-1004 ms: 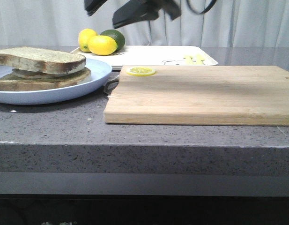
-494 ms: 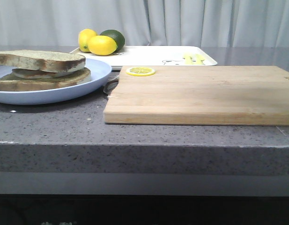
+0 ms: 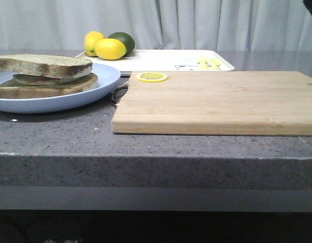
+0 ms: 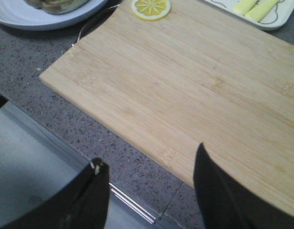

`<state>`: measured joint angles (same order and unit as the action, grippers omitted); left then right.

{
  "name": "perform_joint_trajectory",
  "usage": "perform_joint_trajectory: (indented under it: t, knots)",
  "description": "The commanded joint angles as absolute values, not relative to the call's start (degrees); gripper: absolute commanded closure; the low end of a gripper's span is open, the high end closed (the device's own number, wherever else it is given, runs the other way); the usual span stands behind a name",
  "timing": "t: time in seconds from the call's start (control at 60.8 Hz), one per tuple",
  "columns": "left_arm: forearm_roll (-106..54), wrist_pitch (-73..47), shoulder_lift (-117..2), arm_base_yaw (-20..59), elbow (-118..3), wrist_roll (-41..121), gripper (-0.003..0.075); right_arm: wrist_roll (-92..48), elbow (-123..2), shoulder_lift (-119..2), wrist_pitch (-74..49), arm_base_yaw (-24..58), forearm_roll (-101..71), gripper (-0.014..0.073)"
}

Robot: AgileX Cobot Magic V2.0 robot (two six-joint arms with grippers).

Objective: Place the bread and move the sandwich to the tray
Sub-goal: 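Raise the right gripper away from the sandwich, then reach the left gripper to the rim of the blue plate and grasp it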

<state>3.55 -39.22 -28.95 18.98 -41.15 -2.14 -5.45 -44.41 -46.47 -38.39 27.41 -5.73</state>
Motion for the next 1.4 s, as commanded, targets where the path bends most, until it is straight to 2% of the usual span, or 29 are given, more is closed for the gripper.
perform_joint_trajectory:
  t: [0.0,0.115,0.313,0.428,0.527,0.708,1.02,1.185,1.382]
  knots:
    - [3.7,-35.3,-29.8,19.4,-42.8,-2.2,0.0311,-5.5,-42.7,-42.1,-31.4,27.1,-6.7,0.0171]
    - [3.7,-35.8,-30.6,19.4,-42.8,-2.2,0.0311,-5.5,-40.1,-37.2,-29.0,27.1,-7.6,0.0171]
    - [9.8,-43.2,-36.5,19.1,-46.8,-3.6,0.0311,-5.5,-39.6,-32.0,-27.8,27.1,-7.6,0.0171]
    - [16.8,-48.4,-42.6,16.8,-50.5,-8.0,0.0311,-5.5,-39.6,-31.6,-27.8,27.1,-7.6,0.0171]
    - [16.8,-51.9,-47.5,13.1,-53.5,-8.7,0.0311,-5.5,-39.6,-31.6,-27.8,27.1,-7.6,0.0171]
    - [8.5,-52.3,-56.7,4.4,-57.9,-2.0,0.0311,-5.5,-39.6,-31.6,-27.8,27.1,-7.6,0.0171]
    - [-21.5,-55.4,-73.4,-10.3,-65.4,18.1,0.0311,-5.5,-39.6,-31.6,-27.8,27.1,-7.6,0.0171]
    - [-32.4,-55.6,-80.3,-14.6,-68.3,23.6,0.0311,-5.5,-39.6,-31.6,-27.8,27.1,-7.6,0.0171]
    - [-35.3,-55.0,-86.9,-14.5,-71.1,24.2,0.0311,-5.5,-39.6,-31.6,-27.8,27.1,-7.6,0.0171]
